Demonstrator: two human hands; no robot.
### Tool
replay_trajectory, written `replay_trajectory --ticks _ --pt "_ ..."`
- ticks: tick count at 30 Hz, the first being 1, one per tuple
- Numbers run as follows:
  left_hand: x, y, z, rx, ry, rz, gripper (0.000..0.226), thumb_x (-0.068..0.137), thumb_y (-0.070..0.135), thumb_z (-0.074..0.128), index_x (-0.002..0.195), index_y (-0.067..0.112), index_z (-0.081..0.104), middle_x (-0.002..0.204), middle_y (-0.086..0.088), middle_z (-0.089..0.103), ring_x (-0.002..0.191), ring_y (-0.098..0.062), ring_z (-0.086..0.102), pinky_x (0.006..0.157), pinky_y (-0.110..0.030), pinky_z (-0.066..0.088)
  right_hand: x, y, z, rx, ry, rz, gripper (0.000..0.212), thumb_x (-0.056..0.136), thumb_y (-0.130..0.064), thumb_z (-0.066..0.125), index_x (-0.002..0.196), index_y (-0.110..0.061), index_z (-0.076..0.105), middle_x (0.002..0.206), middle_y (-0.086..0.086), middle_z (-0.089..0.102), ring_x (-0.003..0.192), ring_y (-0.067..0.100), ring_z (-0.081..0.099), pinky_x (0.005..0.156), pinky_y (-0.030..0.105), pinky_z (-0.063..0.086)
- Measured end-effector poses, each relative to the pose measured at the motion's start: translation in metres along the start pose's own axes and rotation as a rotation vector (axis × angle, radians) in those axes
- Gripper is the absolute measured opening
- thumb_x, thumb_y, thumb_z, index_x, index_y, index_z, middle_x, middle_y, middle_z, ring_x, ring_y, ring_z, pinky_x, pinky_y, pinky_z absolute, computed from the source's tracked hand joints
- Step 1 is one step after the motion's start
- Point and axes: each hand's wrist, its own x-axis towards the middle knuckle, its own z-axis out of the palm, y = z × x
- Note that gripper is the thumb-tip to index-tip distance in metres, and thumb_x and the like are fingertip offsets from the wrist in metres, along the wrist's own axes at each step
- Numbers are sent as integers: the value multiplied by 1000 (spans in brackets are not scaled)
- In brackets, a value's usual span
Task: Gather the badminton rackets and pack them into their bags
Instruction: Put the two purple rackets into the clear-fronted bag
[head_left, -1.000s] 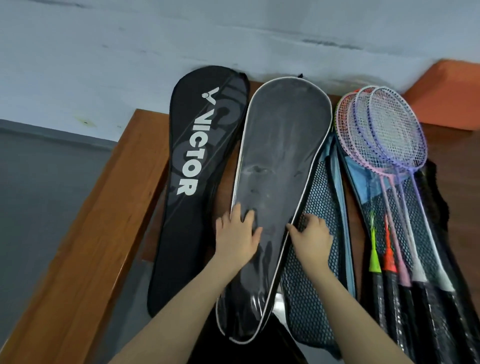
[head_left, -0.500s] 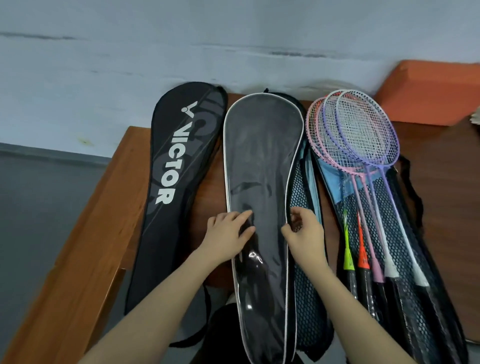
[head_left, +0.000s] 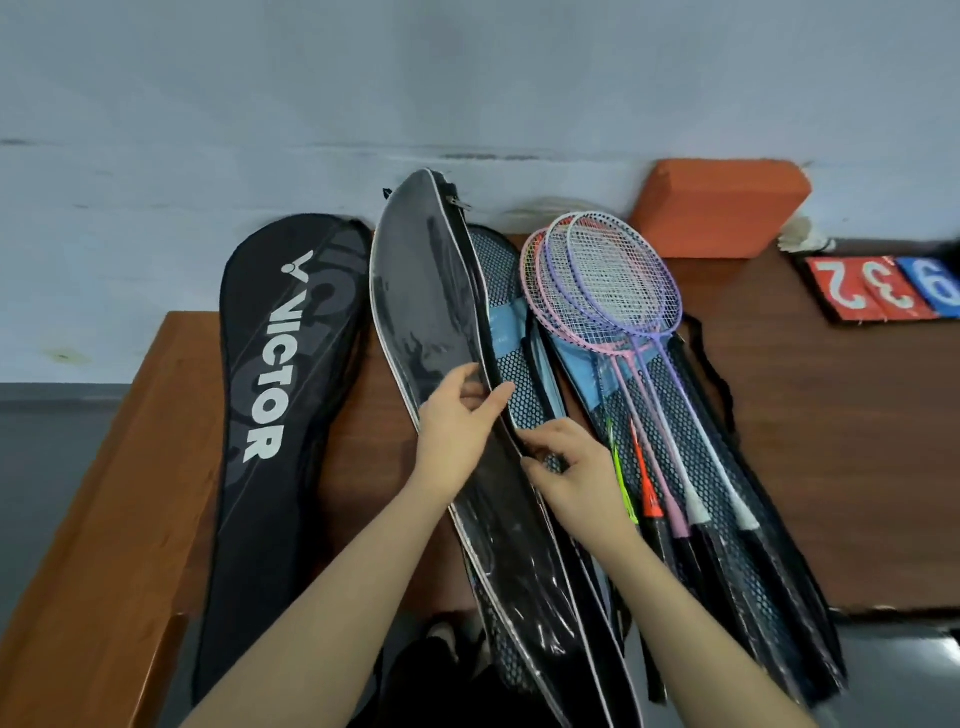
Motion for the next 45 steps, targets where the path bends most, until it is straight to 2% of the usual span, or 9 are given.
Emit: replay_trajectory --ticks 6,14,20,25,32,35,37,41,45 --pt "-1 4 -1 -68 37 30 36 83 17 67 118 15 59 92 6 63 86 -5 61 81 -19 48 -1 -5 -5 47 -47 57 30 74 6 68 96 -15 71 85 1 62 81 10 58 76 11 43" --pt "-5 6 -14 -351 3 -30 32 78 3 70 104 19 62 81 -2 63 80 -9 62 73 -14 48 9 -13 -10 173 -80 239 22 79 -18 73 99 -21 64 85 -5 66 78 8 60 75 19 48" --pt "-12 11 -30 -353 5 -19 19 76 3 71 91 13 65 85 -3 67 76 -3 62 69 -10 47 15 -35 3 307 -161 245 11 79 -3 70 81 -13 66 69 -3 62 64 2 57 66 14 47" --pt "-8 10 -35 -240 -4 4 14 77 4 71 83 15 65 80 2 65 72 0 60 66 -7 45 15 -32 6 361 -80 292 7 78 -2 69 75 -8 70 65 1 61 66 12 56 69 26 47" --pt "-13 5 -38 -66 51 134 35 86 3 54 108 30 50 85 -7 55 73 -17 56 71 -25 48 18 -26 9 288 68 309 9 86 -5 62 85 -12 69 75 6 66 72 14 61 74 33 51" --pt "-14 8 -51 41 81 257 37 86 -2 51 110 26 58 93 -3 52 71 -8 50 71 -17 44 23 -20 5 123 106 184 27 90 -6 52 113 -21 58 74 2 56 59 8 49 57 20 42" --pt "-14 7 -57 68 112 276 38 85 -4 51 113 20 61 99 0 49 69 -4 48 70 -9 40 27 -22 4 8 66 106 32 91 -5 48 115 -25 56 76 -1 54 53 3 44 51 14 34" --pt "-8 2 -60 168 145 289 39 87 -1 51 123 12 58 104 1 43 70 -3 48 73 -2 36 34 -26 14 -135 74 51 26 89 -4 51 104 -21 66 92 -2 63 79 2 55 69 7 38" --pt "-9 -6 -61 218 76 337 46 88 22 60 133 17 48 109 1 40 74 -3 45 76 -12 40 35 -30 24 -149 70 32 19 88 -11 60 104 -19 65 95 -9 62 86 4 57 79 17 44"
